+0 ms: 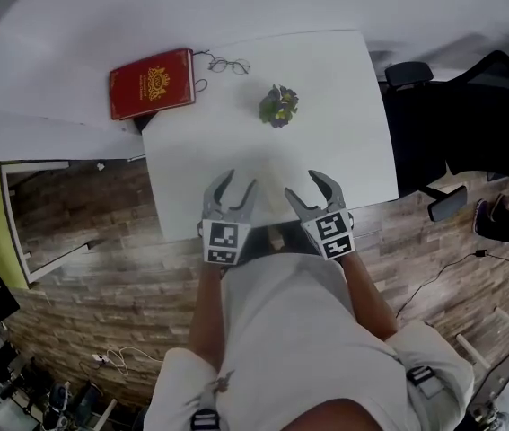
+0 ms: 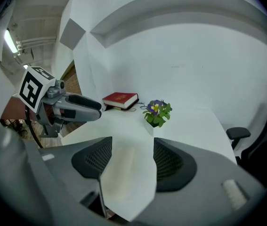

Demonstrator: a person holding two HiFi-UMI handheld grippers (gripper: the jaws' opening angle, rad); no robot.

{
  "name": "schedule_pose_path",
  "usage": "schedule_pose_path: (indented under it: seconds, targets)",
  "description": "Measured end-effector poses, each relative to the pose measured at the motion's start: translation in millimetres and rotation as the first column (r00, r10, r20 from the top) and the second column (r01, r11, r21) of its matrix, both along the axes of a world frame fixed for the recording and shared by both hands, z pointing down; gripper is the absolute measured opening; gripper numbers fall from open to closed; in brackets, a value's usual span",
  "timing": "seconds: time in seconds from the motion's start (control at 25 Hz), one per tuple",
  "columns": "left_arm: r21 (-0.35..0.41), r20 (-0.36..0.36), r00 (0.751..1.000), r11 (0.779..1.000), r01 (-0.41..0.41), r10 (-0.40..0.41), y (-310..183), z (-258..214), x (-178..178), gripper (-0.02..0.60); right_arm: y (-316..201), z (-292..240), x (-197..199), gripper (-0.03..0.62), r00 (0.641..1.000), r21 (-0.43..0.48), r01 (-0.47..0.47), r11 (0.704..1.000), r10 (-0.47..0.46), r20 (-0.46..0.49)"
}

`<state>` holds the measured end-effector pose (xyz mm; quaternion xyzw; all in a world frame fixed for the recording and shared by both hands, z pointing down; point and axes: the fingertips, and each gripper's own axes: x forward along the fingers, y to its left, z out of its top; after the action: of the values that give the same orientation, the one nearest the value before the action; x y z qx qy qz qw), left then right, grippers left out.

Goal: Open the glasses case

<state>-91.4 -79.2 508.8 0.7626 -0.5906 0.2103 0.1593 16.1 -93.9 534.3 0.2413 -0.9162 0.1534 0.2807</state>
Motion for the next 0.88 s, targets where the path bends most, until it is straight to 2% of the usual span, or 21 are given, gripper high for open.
schedule_pose_path:
  seconds: [0.4, 0.88]
  targets:
    - [-0.089, -0.038, 0.994, 0.99, -0.105, 0.102, 3, 55, 5, 0.209, 18, 45, -10, 0.265, 0.995, -0.049, -0.015, 0.999, 0.01, -0.099]
    - [-0.174, -0.048, 0.975, 0.959, -0.222, 0.217, 6, 108, 12, 0.196, 28, 82, -12, 0.265, 0.983, -0.081, -0.028, 0.996, 0.012, -0.183]
